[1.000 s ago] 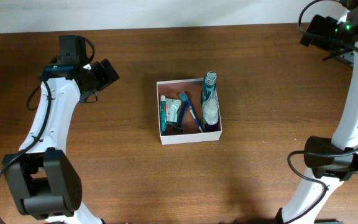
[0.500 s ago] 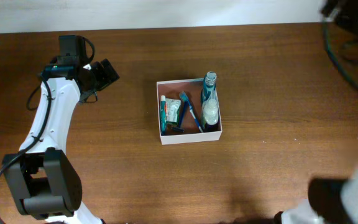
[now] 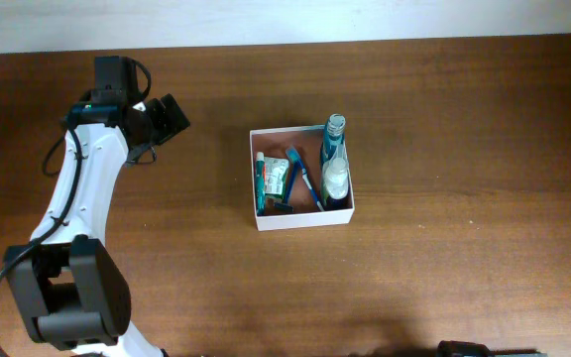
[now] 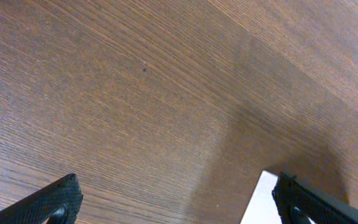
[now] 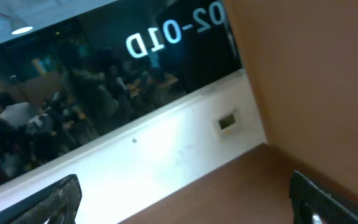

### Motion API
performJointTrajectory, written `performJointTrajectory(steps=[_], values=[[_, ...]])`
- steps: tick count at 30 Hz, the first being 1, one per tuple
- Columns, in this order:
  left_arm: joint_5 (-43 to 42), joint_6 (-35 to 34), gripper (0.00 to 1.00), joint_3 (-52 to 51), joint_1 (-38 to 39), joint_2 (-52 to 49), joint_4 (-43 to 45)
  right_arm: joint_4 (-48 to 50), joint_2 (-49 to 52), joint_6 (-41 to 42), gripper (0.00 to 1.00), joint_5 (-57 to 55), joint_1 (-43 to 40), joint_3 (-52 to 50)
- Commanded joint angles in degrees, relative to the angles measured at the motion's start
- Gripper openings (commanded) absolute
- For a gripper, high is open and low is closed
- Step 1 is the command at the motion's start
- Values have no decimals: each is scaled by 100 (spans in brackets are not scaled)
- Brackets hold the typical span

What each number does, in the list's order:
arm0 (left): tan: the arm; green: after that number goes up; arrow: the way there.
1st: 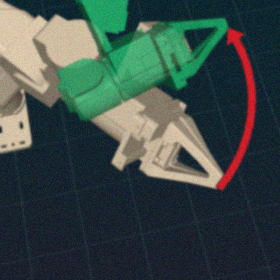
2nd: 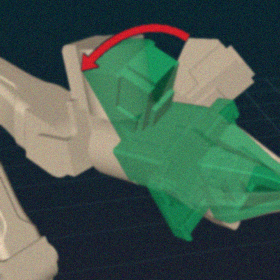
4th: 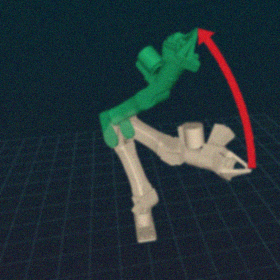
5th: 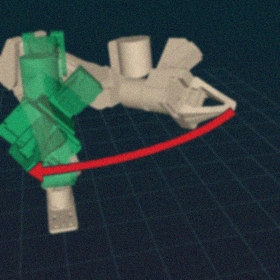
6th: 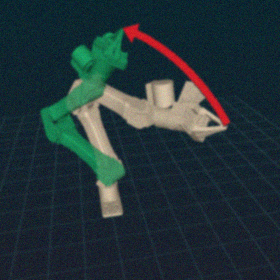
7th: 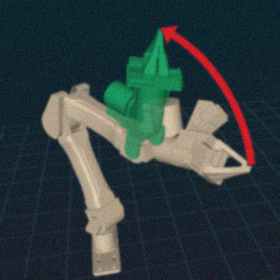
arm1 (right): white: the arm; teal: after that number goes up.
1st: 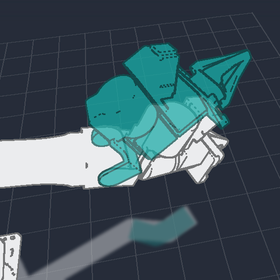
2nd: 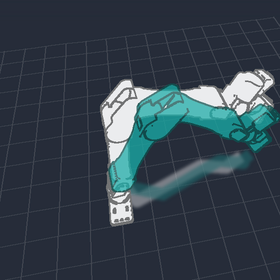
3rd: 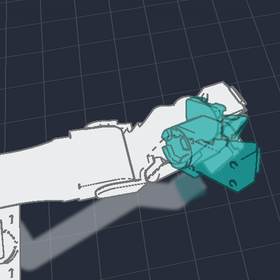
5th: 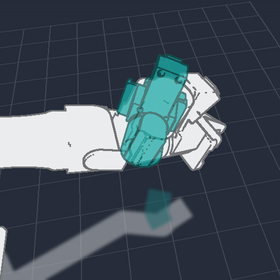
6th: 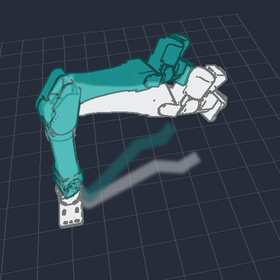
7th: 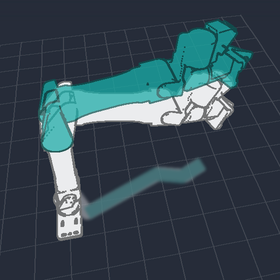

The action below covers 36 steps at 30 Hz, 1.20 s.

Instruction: Pack container

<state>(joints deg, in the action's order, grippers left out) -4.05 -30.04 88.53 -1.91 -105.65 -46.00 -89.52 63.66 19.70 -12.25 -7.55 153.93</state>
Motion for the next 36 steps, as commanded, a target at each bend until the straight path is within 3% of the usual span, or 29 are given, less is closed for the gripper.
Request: performJointTrajectory(steps=[1, 8, 16, 27, 36], values=[[46, 9, 99, 87, -13, 160, 4, -291, -568, 44, 98, -87, -219, -533], [44, 9, 99, 87, -13, 160, 4, -63, -1869, 46, 98, -87, -284, -2479], [46, 9, 99, 87, -13, 160, 2, 1600, -3327, 46, 98, 4, -531, -5604], [44, 9, 99, 87, -13, 160, 4, 5320, -4662, 39, 99, 227, -522, -10083], [46, 9, 99, 87, -13, 160, 4, 8872, -5051, -144, 98, 1056, -409, -12907]])
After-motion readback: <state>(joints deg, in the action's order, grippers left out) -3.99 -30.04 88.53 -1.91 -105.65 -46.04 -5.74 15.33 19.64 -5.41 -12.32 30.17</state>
